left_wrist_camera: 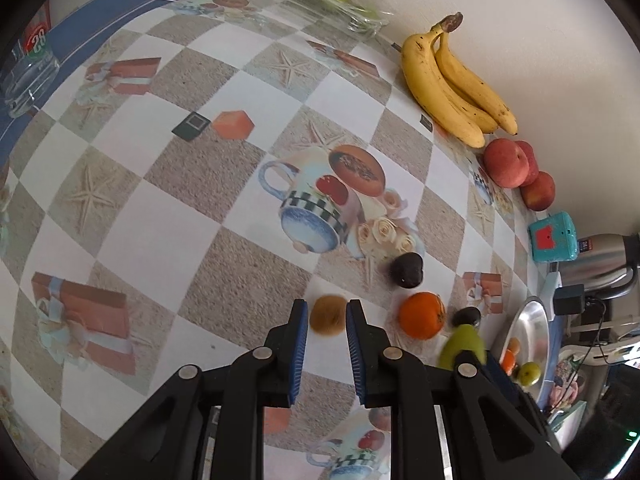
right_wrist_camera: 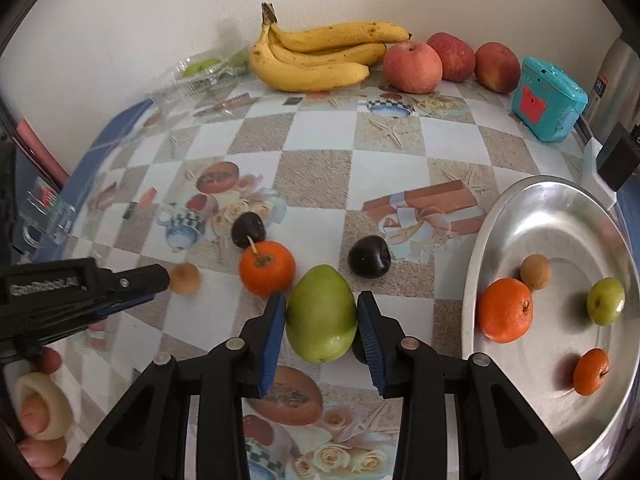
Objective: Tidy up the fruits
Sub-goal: 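Close the right gripper around the large green pear while the left gripper holds the kiwi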
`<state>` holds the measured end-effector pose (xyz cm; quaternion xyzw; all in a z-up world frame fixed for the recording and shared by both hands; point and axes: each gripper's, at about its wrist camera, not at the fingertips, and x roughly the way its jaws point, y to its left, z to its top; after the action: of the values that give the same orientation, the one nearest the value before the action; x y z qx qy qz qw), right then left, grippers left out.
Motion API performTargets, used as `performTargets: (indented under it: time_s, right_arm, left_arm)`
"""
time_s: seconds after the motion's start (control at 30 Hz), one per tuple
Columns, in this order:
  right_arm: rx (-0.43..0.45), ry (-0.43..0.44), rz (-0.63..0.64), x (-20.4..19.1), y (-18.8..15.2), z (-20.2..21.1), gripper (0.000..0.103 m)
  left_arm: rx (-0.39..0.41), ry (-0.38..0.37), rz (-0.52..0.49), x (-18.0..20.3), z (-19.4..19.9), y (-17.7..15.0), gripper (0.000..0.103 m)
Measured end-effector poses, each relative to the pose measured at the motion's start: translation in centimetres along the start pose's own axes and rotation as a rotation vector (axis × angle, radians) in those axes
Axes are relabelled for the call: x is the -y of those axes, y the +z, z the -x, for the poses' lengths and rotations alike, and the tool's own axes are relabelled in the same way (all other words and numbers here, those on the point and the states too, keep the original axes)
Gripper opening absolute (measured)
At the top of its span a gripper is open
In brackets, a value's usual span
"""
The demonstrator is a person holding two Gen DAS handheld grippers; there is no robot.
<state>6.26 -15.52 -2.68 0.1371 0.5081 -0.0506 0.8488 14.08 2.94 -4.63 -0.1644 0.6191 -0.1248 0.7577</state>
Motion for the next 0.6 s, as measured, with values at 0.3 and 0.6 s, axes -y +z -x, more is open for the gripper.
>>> performTargets:
  time_s: [0.3, 0.6]
  right_arm:
    - [0.039, 0.045, -0.038, -0.1, 1.0, 1.9, 0.031]
    - [0.037, 0.071, -0.054, 0.6, 1.0, 1.9, 0.024]
  left_arm:
    - [-0.008, -0.033, -0.015, 0.5, -1.4, 0.1, 0.023]
    - [-0.035, -0.042, -0.053, 2.1, -2.2, -0.4, 0.025]
